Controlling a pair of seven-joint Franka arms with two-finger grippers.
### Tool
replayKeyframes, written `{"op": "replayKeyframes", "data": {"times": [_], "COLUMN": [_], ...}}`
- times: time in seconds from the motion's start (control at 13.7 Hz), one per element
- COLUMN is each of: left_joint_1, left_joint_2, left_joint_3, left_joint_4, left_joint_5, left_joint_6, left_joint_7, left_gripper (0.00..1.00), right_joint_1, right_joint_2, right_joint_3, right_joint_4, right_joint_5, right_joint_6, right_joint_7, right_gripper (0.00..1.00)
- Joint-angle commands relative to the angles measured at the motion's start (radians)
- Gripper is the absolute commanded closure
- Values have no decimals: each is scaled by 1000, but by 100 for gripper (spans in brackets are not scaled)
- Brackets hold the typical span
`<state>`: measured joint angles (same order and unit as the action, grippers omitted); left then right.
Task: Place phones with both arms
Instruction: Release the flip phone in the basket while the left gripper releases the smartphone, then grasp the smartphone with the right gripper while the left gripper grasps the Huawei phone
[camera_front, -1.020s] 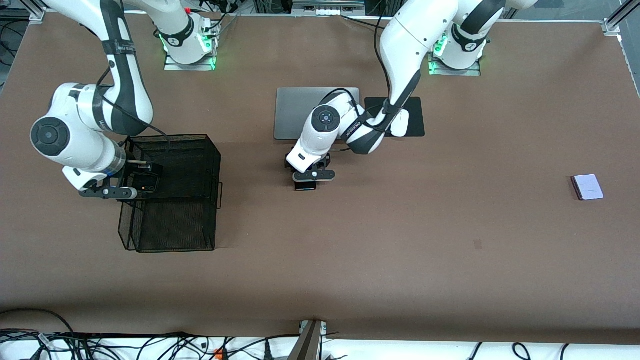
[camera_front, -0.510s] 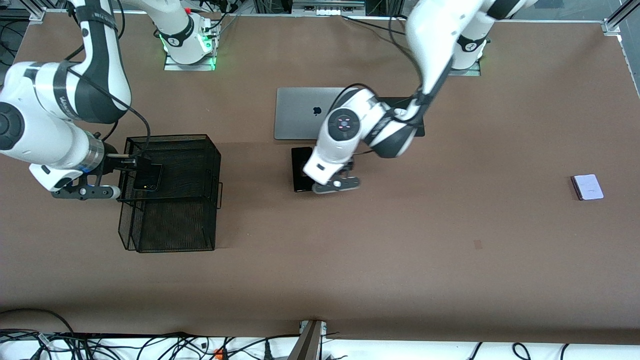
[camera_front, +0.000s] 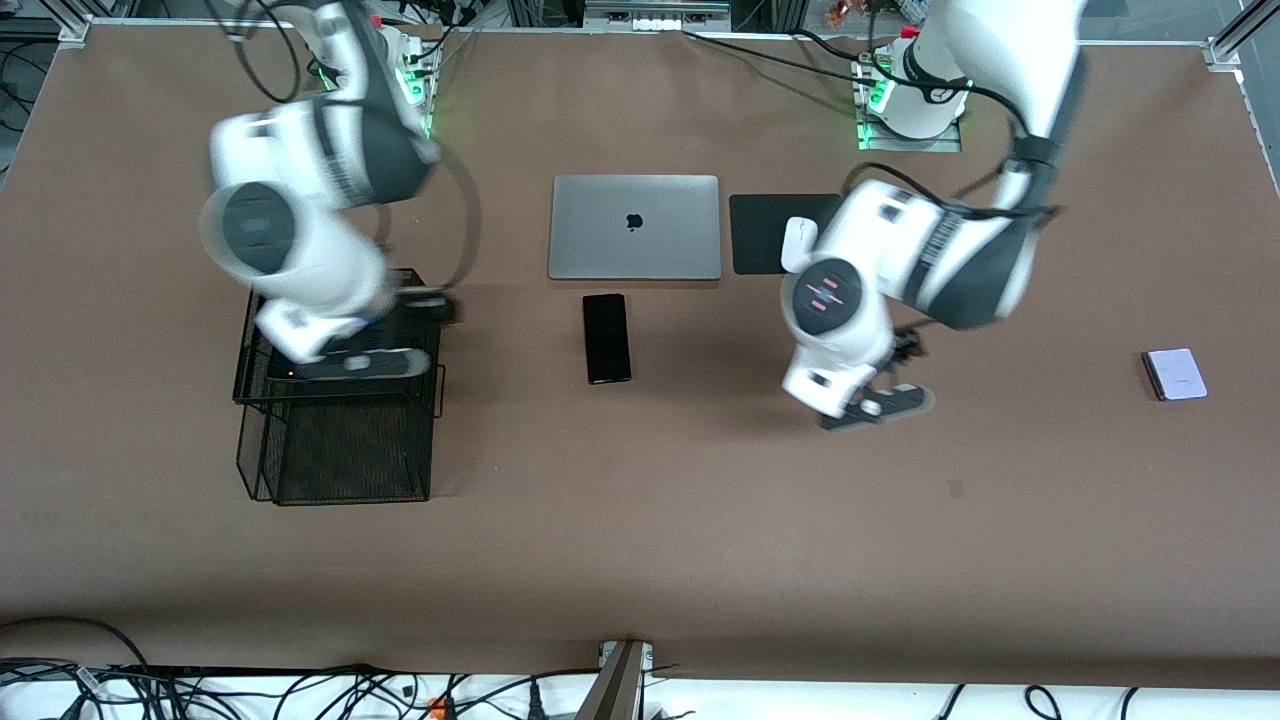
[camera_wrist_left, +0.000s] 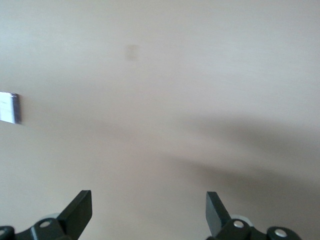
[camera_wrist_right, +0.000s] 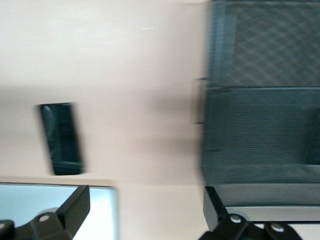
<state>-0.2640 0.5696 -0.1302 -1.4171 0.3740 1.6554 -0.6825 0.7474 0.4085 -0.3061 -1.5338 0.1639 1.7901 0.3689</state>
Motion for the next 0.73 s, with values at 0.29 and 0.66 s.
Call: {"op": "replayKeyframes", "data": {"times": [0.29, 0.66], "left_joint_1": [447, 733], "left_joint_2": [-22, -17], "left_joint_3": [-34, -40], "left_joint_4": [-95, -221], "left_joint_5": [-90, -98], "left_joint_6": [139, 415], "left_joint_7": [500, 822], "left_gripper": [0, 0], "right_joint_1": [121, 161], "right_joint_2": [303, 309], "right_joint_3": [137, 139], "right_joint_4": [216, -61], "right_joint_5": [22, 17], "right_joint_6": [162, 472], "right_joint_7": [286, 240], "right_gripper": [0, 0]}}
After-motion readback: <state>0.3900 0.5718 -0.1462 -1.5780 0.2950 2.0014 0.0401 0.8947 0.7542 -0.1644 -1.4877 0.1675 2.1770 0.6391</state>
